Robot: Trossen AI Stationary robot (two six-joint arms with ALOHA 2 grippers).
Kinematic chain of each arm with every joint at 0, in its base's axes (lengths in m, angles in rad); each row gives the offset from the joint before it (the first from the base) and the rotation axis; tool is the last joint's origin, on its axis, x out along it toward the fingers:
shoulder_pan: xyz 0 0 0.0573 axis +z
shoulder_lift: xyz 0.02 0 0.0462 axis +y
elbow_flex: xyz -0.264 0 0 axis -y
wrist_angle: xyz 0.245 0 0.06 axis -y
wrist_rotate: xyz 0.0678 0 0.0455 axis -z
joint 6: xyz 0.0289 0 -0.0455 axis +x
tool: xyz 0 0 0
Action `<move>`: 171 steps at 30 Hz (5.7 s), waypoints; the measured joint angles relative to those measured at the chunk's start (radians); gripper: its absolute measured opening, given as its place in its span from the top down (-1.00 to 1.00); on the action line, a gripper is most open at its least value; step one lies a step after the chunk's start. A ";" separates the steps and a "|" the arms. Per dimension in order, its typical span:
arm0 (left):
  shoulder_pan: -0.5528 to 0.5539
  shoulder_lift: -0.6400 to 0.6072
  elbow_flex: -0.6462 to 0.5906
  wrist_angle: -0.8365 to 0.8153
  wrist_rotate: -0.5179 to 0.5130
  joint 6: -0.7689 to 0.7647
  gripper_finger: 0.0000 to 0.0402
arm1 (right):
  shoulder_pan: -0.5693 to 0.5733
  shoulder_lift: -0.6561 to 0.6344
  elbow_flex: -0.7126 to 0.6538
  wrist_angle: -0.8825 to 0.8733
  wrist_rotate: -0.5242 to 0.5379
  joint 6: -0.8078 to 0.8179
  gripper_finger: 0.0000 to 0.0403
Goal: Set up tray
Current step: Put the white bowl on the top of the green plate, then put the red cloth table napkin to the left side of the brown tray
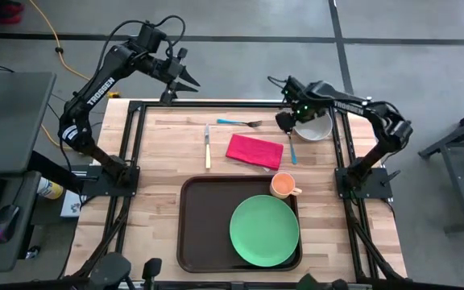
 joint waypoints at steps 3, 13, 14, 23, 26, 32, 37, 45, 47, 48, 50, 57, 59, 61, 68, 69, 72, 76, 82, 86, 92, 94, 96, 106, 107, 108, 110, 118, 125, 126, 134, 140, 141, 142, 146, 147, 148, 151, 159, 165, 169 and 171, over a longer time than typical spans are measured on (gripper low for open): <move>-0.001 0.000 -0.004 0.010 0.000 0.001 0.45 | 0.018 0.000 -0.049 0.031 0.005 0.007 -0.04; -0.004 0.000 -0.004 0.029 -0.003 -0.001 0.45 | 0.037 0.000 -0.129 0.059 0.052 -0.018 -0.04; -0.004 0.000 -0.004 0.029 -0.003 -0.005 0.45 | 0.038 0.000 -0.141 0.068 0.051 -0.019 -0.04; -0.004 0.000 -0.004 0.025 -0.004 -0.012 0.45 | 0.038 0.000 -0.216 0.157 0.044 -0.026 -0.04; -0.004 0.000 -0.004 0.025 -0.004 -0.019 0.45 | 0.038 0.000 -0.234 0.166 0.044 -0.027 -0.04; -0.004 0.000 -0.004 0.025 -0.004 -0.027 0.45 | 0.030 0.000 -0.233 0.171 0.061 -0.050 -0.01; -0.004 0.000 -0.004 0.025 -0.004 -0.034 0.45 | 0.029 0.000 -0.233 0.168 0.061 -0.062 0.14; -0.004 0.000 -0.004 0.029 -0.005 -0.035 0.45 | 0.029 0.000 -0.233 0.154 0.058 -0.058 0.43; -0.004 0.000 -0.004 0.029 -0.006 -0.035 0.45 | 0.029 0.000 -0.233 0.151 0.058 -0.054 0.52; -0.004 0.000 -0.004 0.029 -0.006 -0.035 0.45 | 0.029 0.000 -0.233 0.149 0.057 -0.054 0.57; -0.004 0.000 -0.004 0.029 -0.006 -0.035 0.45 | 0.029 0.000 -0.233 0.147 0.056 -0.054 0.71; -0.004 0.000 -0.004 0.030 -0.006 -0.039 0.45 | 0.029 0.000 -0.226 0.125 0.043 -0.074 0.98; -0.004 0.000 -0.004 0.031 -0.006 -0.039 0.45 | 0.029 0.000 -0.216 0.084 0.035 -0.078 0.98; -0.004 0.000 -0.004 0.031 -0.006 -0.042 0.45 | 0.033 0.000 -0.193 0.028 0.026 -0.083 0.99; -0.004 0.000 -0.004 0.041 -0.006 -0.065 0.45 | 0.070 -0.042 -0.027 -0.147 0.014 -0.118 1.00; -0.004 0.000 -0.004 0.042 -0.006 -0.065 0.45 | 0.077 -0.049 0.008 -0.181 0.023 -0.126 1.00; -0.004 0.000 -0.004 0.042 -0.007 -0.073 0.45 | 0.106 -0.066 0.126 -0.291 0.052 -0.130 1.00; -0.004 0.000 -0.004 0.056 -0.028 -0.091 0.45 | 0.168 -0.070 0.314 -0.419 0.060 -0.141 1.00; -0.004 0.000 -0.004 0.057 -0.061 -0.113 0.45 | 0.313 -0.071 0.581 -0.526 0.058 -0.121 1.00; -0.004 0.000 -0.004 0.065 -0.064 -0.129 0.45 | 0.447 -0.072 0.707 -0.539 0.046 -0.075 1.00; -0.004 0.000 -0.004 0.125 -0.066 -0.195 0.45 | 0.695 -0.072 0.793 -0.532 0.039 0.040 1.00; -0.004 0.000 -0.004 0.135 -0.067 -0.215 0.45 | 0.785 -0.072 0.794 -0.517 0.049 0.092 1.00; -0.004 0.000 -0.004 0.142 -0.070 -0.230 0.45 | 0.873 -0.066 0.794 -0.505 0.068 0.146 1.00; -0.004 0.000 -0.004 0.166 -0.116 -0.346 0.45 | 1.221 0.011 0.794 -0.380 0.134 0.323 1.00; -0.004 0.000 -0.004 0.170 -0.117 -0.358 0.45 | 1.245 0.022 0.794 -0.372 0.134 0.335 1.00; -0.004 0.000 -0.004 0.171 -0.119 -0.370 0.45 | 1.265 0.036 0.794 -0.367 0.134 0.345 1.00; -0.004 0.000 -0.004 0.181 -0.135 -0.399 0.45 | 1.300 0.064 0.794 -0.361 0.132 0.371 1.00; -0.005 0.000 -0.004 0.219 -0.194 -0.480 0.45 | 1.353 0.204 0.794 -0.368 0.131 0.538 1.00; -0.004 0.000 -0.004 0.219 -0.196 -0.481 0.45 | 1.345 0.354 0.794 -0.325 0.075 0.726 1.00; -0.004 0.000 -0.004 0.219 -0.196 -0.481 0.45 | 1.345 0.372 0.793 -0.313 0.064 0.749 1.00; -0.004 0.000 -0.004 0.219 -0.197 -0.481 0.45 | 1.343 0.483 0.793 -0.229 0.022 0.909 1.00; -0.004 0.000 -0.004 0.220 -0.198 -0.479 0.45 | 1.337 0.532 0.781 -0.223 -0.031 0.997 1.00; -0.004 0.000 -0.004 0.220 -0.198 -0.476 0.45 | 1.336 0.537 0.777 -0.221 -0.042 1.005 1.00; -0.004 0.000 -0.004 0.220 -0.198 -0.476 0.45 | 1.336 0.541 0.770 -0.217 -0.054 1.014 1.00; -0.004 0.000 -0.004 0.220 -0.198 -0.475 0.45 | 1.336 0.546 0.728 -0.199 -0.089 1.051 1.00; -0.004 0.000 -0.004 0.220 -0.198 -0.475 0.45 | 1.336 0.546 0.719 -0.188 -0.094 1.057 1.00; -0.004 0.000 -0.004 0.220 -0.198 -0.475 0.45 | 1.336 0.546 0.711 -0.174 -0.100 1.061 1.00; -0.004 0.000 -0.004 0.220 -0.198 -0.472 0.45 | 1.332 0.546 0.680 -0.132 -0.120 1.063 1.00; -0.004 0.000 -0.004 0.220 -0.198 -0.459 0.45 | 1.331 0.544 0.633 -0.031 -0.170 1.021 0.97; -0.004 0.000 -0.004 0.220 -0.197 -0.454 0.45 | 1.331 0.537 0.633 -0.005 -0.185 0.959 0.75; -0.004 0.000 -0.004 0.217 -0.197 -0.454 0.45 | 1.331 0.531 0.633 -0.011 -0.180 0.936 0.52; -0.004 0.000 -0.004 0.210 -0.197 -0.454 0.45 | 1.331 0.531 0.633 -0.017 -0.180 0.923 0.39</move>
